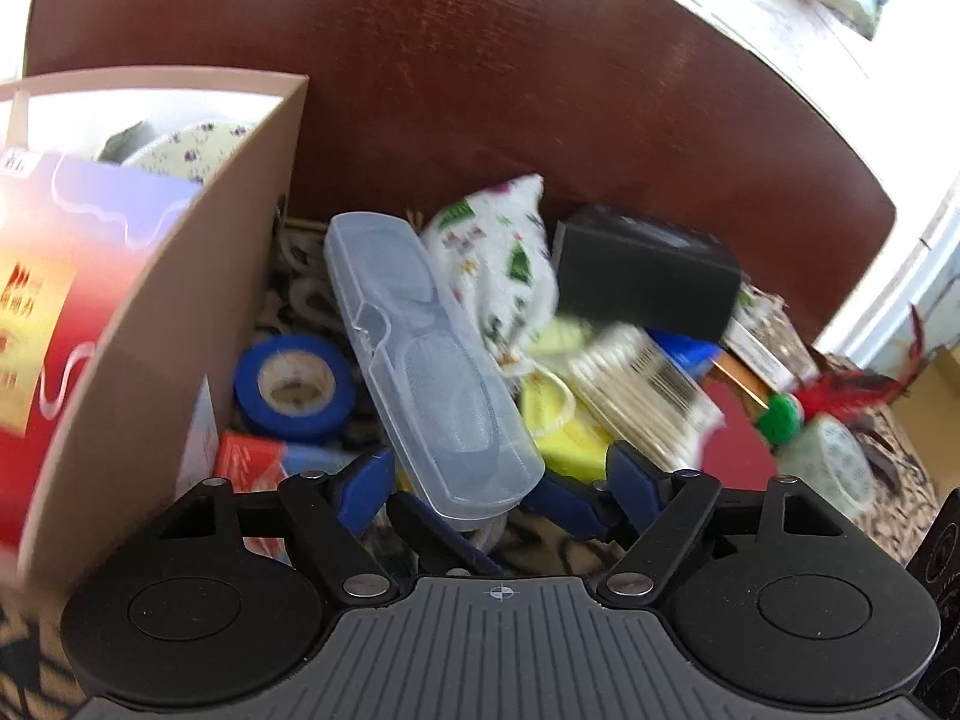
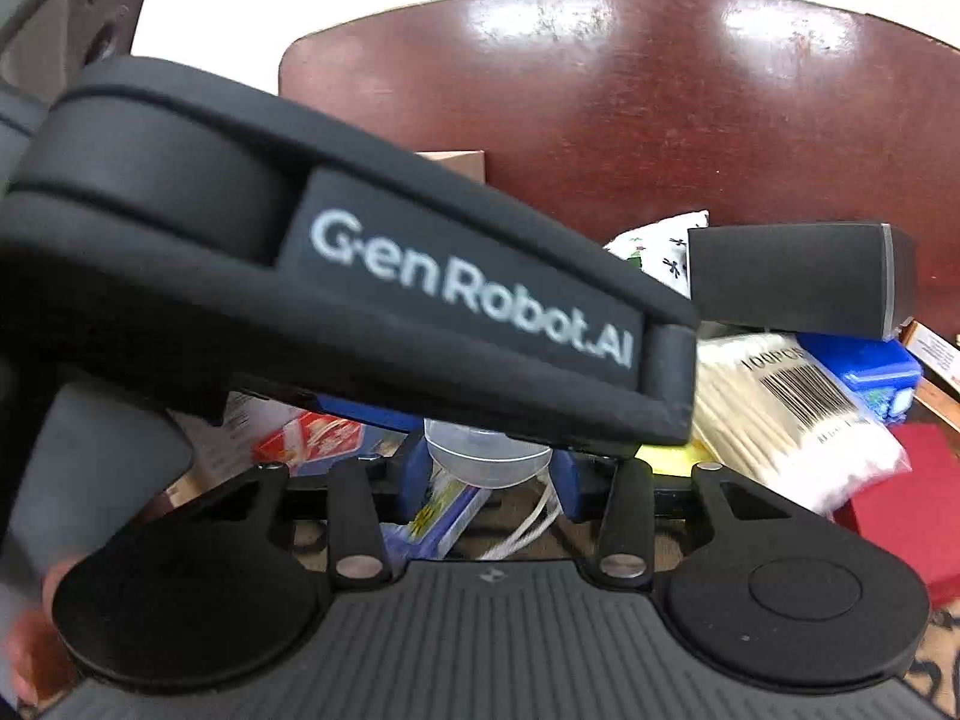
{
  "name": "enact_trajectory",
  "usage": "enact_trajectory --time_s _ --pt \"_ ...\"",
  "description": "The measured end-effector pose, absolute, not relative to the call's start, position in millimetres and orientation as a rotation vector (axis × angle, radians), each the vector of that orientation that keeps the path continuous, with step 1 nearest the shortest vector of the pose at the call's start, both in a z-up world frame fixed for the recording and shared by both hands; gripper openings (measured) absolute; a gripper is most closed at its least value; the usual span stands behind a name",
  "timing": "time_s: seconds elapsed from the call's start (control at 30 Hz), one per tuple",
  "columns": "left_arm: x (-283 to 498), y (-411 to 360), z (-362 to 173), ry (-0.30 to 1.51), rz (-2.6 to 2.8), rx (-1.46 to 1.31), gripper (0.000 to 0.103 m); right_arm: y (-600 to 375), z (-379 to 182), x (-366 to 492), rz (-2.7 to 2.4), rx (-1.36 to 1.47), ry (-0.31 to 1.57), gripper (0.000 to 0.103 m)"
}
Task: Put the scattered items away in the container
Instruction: 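Close the left tool on the clear plastic case while the right tool grips its other end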
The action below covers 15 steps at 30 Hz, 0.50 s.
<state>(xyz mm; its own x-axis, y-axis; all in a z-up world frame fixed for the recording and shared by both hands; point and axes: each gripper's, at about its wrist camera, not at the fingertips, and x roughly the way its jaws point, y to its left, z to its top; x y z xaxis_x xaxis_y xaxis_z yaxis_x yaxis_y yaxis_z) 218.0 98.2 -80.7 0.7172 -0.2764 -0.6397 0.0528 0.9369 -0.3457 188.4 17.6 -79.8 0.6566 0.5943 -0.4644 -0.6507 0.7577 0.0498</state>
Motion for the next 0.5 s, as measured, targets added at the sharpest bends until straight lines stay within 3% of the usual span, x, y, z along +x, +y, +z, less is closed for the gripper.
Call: enact_trajectory --time_s 0.2,0.37,0.4,0.47,0.5 --pt "142 76 -79 0.818 -0.334 -0.366 0.082 -34 -72 119 0.733 -0.129 0.544 0.047" --pt "87 53 -104 0.953 -0.445 -0.348 0.09 -82 -88 59 0.694 -0.12 0.706 0.049" --pt "82 54 -107 0.96 -0.442 -0.359 0.09 -87 -91 50 0.677 -0.13 0.725 0.051" --pt "80 60 -106 0.939 -0.417 -0.385 0.091 -95 -90 39 0.652 -0.129 0.707 0.068" --pt "82 63 -104 0.941 -0.384 -0.401 0.092 -96 -89 37 0.637 -0.129 0.699 0.07"
